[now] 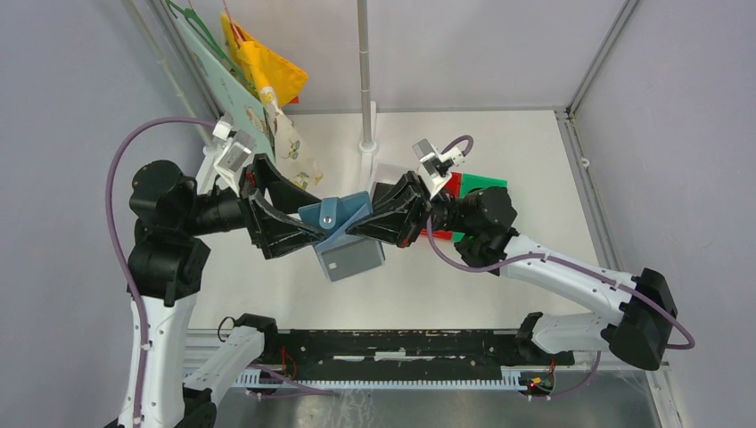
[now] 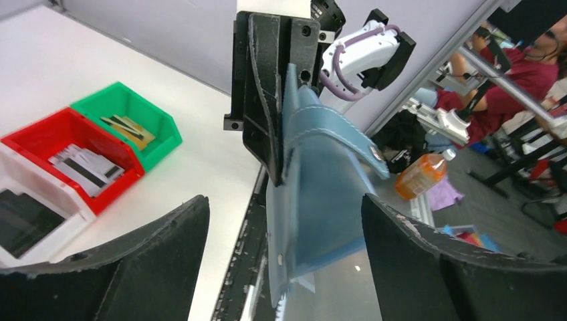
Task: Take the credit cards out of the card holder
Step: Remove the credit card from the card holder.
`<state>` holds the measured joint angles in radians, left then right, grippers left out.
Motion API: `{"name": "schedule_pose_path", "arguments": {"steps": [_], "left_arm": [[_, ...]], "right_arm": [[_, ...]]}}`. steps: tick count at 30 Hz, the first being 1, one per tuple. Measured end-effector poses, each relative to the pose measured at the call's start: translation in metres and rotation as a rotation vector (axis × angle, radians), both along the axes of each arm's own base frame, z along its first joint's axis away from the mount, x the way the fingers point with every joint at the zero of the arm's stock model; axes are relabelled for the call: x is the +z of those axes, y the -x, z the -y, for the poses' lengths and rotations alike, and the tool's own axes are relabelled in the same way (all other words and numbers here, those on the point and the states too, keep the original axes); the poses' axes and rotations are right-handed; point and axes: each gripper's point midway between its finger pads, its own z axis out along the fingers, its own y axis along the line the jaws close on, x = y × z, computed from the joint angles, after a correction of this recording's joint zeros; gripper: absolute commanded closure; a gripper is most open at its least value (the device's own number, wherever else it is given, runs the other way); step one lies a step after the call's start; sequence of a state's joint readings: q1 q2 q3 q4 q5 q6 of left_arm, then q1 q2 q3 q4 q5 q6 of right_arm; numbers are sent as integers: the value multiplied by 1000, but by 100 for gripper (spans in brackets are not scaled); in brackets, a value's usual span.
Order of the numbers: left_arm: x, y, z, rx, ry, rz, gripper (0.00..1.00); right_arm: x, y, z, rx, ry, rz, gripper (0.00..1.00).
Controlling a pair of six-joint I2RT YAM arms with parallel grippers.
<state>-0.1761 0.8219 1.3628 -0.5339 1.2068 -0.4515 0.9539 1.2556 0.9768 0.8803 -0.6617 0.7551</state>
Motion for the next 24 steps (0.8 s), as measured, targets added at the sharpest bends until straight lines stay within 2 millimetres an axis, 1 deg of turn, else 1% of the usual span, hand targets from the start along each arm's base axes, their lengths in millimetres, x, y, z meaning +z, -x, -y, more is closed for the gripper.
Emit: {"name": "schedule_pose_path", "arguments": {"steps": [3,10,12,14,15,16,17,18,22,24], "left_arm": [[8,4,-1,-1,-6,47,11],[7,28,-3,-62,-11,88,14],[6,32,-4,-73,-12,105,18],[4,33,-4,-76,-14,117,28],[4,33,-4,-72,-16,128,34],[3,30,-4,-55,-18,136,42],[2,27,-5,-42,-20,140,48],[1,23,-5,-21,-23,144,51],[-10,1,-6,71,-35,128,56],[-15,-7,-6,91,-35,116,58]], "right_arm": [[1,-3,4,-26,12,6,100],[-2,-11,7,-59,35,-7,100],[-2,-11,7,-58,36,-11,100],[-2,-10,7,-52,33,-19,100],[-1,-10,8,-48,31,-23,100],[0,-9,8,-44,26,-27,100],[1,-9,8,-39,21,-30,100],[2,-8,7,-34,15,-32,100],[-2,-4,1,-12,20,-42,100],[-5,-2,-2,-3,27,-46,100]]}}
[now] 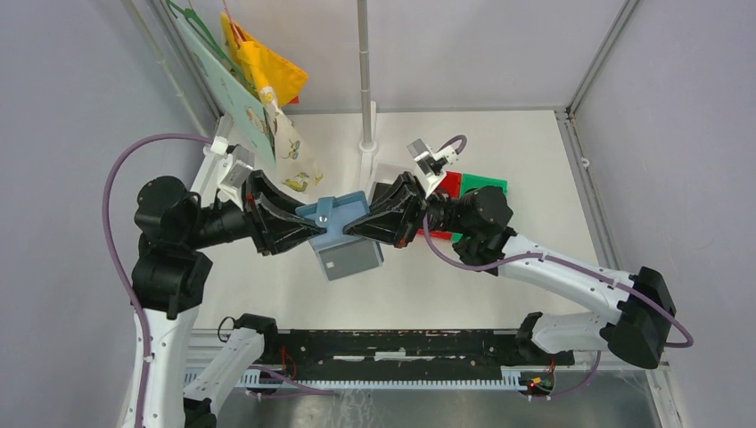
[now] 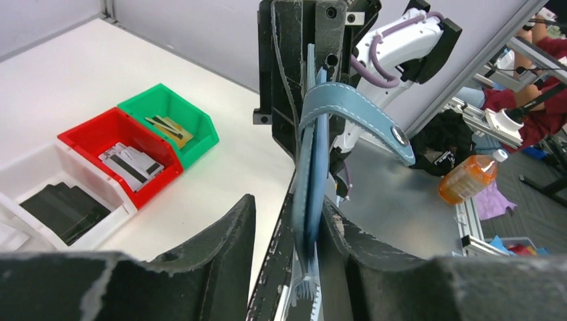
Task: Take the credit cards out of the card holder
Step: Remove the credit card from the card holder.
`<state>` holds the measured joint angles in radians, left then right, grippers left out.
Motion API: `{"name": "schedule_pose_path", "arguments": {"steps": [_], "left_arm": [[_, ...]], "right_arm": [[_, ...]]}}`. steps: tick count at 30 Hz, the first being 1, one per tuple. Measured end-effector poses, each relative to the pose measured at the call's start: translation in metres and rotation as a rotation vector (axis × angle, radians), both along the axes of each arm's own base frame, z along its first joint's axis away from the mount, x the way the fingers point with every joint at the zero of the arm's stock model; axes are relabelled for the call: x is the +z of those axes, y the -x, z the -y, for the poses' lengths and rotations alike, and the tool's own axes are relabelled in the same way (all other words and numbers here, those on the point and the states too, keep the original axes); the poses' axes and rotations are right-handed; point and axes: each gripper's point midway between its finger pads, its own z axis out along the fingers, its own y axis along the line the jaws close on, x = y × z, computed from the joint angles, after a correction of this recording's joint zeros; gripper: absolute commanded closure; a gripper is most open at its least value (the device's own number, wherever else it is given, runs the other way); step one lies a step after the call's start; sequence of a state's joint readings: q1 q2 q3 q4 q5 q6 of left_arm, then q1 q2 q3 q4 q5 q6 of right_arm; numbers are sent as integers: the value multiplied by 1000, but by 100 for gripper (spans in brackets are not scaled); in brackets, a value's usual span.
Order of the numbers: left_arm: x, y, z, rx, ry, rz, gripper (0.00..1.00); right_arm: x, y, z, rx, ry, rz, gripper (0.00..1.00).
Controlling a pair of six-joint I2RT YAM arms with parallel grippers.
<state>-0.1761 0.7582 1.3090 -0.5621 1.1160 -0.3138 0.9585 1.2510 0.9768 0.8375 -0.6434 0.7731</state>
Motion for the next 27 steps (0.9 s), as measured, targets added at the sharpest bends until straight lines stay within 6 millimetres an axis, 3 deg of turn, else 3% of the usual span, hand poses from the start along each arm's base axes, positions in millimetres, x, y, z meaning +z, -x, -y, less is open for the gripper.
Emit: {"name": "schedule_pose_path", "arguments": {"steps": [4,7,10,15,17,19,22,24,27], "left_arm": [[-6,-9,1,14,14,-30,68],[-9,-11,3,13,30,-54,68],[-12,-11,3,10,39,-76,58],[-15,-7,5,-14,44,-103,33],[-16,-2,5,-28,44,-102,29],[-15,4,4,-47,43,-94,37],[-17,12,3,-62,32,-76,57],[-18,12,3,-55,24,-65,71],[-19,4,1,-8,13,-47,84]], "right_arm": [[-4,-1,-4,-1,9,-7,100],[-5,-5,-8,-10,16,-15,100],[-8,-8,-13,-12,31,-24,100],[-7,-8,-17,-13,38,-28,100],[-5,-9,-18,-19,37,-28,100],[-3,-10,-18,-26,34,-25,100],[-1,-10,-18,-29,35,-26,100],[1,-11,-19,-29,35,-26,100],[2,-10,-20,-25,37,-28,100]]}}
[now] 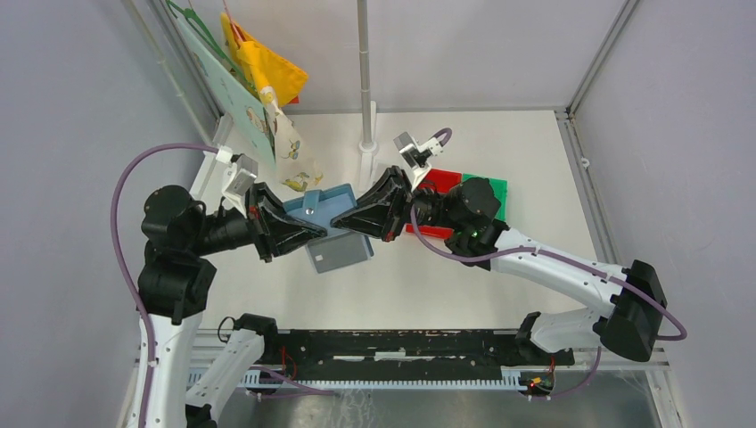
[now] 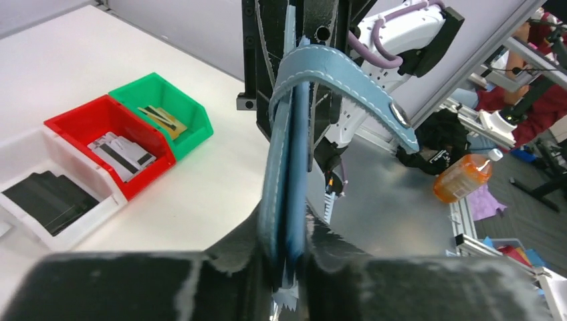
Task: Take the credit cards out of the card holder
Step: Remove the credit card from the card holder.
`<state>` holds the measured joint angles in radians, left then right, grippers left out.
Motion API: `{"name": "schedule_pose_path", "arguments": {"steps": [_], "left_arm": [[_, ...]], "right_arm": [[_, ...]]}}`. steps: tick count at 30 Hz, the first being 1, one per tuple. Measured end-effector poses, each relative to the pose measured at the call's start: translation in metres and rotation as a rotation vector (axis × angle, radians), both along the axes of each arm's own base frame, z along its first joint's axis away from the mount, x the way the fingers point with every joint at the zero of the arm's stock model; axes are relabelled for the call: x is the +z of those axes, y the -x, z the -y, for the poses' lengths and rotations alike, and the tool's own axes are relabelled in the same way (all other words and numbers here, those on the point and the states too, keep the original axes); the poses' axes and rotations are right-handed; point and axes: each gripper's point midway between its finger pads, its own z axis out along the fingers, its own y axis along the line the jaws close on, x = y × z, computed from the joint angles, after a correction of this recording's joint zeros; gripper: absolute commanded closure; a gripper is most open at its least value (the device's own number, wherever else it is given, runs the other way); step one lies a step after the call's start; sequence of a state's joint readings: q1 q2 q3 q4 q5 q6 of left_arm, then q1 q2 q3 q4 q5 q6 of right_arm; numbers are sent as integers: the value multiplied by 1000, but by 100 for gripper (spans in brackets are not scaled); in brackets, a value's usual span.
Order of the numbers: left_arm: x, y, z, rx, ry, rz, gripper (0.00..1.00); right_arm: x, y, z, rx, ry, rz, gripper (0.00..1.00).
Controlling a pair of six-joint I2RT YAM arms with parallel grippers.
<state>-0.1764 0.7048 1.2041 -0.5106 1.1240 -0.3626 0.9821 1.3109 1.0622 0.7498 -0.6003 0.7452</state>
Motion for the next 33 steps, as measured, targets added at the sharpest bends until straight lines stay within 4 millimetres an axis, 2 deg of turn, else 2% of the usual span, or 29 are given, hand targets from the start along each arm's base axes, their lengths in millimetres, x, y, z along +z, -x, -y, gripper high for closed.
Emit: {"name": "schedule_pose_path", "arguments": {"steps": [2,3,8,11,13,18,25,29,33], "left_arm": [[0,-5,-1,27,-5,5,93],[1,-6,-2,35,-8,15,96],[2,-8,-2,53,-12,19,98],[3,-10,-1,48,-8,9,98],[5,-12,1,35,4,-26,98],[14,-14,6,-15,50,-125,98],[34,-9,11,-71,104,-202,98],[42,-6,11,-85,119,-217,98],[46,-1,11,-105,122,-223,98]], "right_arm": [[0,0,0,-2,1,-3,100],[0,-1,0,-6,1,-5,95],[0,-2,-1,-12,0,-12,51],[-1,0,0,0,4,-5,34],[-1,1,3,8,7,6,28],[-11,6,27,11,9,48,27],[-28,19,65,-14,2,143,44],[-26,20,70,-29,-11,185,53],[-30,17,66,-33,0,185,55]]}}
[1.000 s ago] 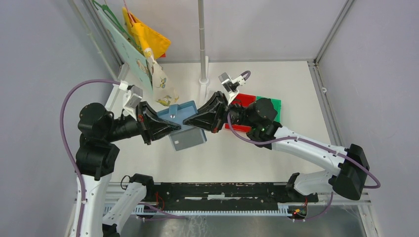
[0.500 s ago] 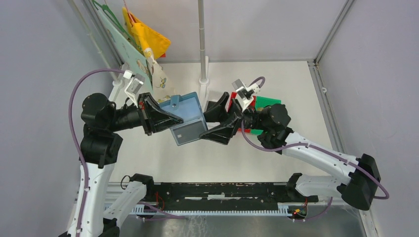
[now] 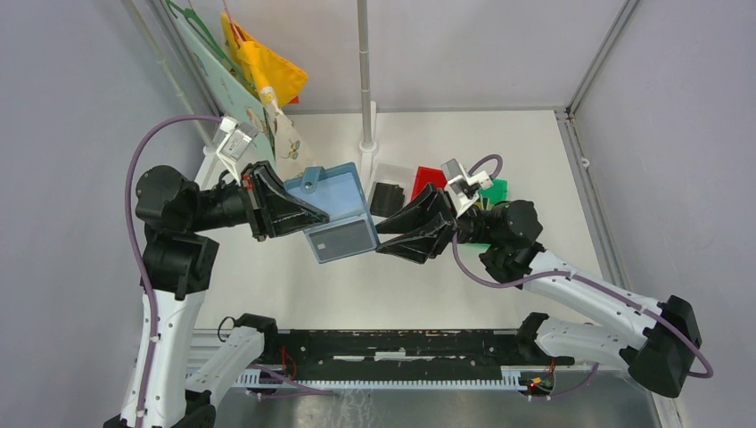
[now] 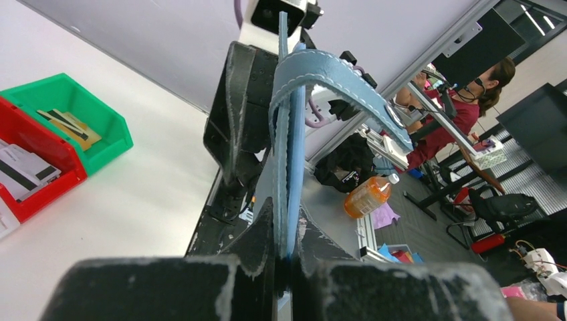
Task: Take the credit cards out of the card holder
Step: Remove the credit card from the card holder.
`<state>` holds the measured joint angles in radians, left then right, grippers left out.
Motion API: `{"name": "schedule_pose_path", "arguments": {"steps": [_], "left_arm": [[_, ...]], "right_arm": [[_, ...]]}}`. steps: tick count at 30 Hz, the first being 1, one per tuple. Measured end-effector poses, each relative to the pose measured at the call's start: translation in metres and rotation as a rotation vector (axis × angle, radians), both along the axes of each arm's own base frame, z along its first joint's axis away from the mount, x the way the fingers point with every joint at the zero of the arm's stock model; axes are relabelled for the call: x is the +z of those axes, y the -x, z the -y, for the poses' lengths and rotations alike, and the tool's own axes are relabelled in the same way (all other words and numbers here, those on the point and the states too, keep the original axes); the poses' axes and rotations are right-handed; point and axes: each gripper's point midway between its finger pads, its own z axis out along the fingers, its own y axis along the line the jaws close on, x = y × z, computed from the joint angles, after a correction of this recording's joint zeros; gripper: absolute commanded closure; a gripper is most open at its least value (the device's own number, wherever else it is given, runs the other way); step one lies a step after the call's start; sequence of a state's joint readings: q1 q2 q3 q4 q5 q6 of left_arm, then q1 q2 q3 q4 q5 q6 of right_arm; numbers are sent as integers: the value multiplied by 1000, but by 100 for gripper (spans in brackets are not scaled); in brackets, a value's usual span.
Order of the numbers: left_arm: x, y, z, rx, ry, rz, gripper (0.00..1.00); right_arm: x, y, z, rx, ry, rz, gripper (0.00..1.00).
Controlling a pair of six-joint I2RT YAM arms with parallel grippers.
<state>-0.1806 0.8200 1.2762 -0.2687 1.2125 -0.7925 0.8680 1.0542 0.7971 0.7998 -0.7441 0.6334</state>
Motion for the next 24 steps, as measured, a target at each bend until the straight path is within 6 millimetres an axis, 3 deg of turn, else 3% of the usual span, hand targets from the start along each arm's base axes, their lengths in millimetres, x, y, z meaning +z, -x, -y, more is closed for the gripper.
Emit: {"name": "schedule_pose_path", "arguments": {"steps": [13,17,19,24], "left_arm": [[5,3,0,-4,7,6,98],[6,3,0,-4,7,7,98],[6,3,0,-4,7,8,98],[6,4,-1,-4,8,10,98]], "right_arm": [[-7,-6,-8,9,10,-30,53],[-4,-5,-8,15,0,-35,50],[-1,-6,-9,19,-7,-40,44],[4,-10,-13,24,-24,-70,43]]}}
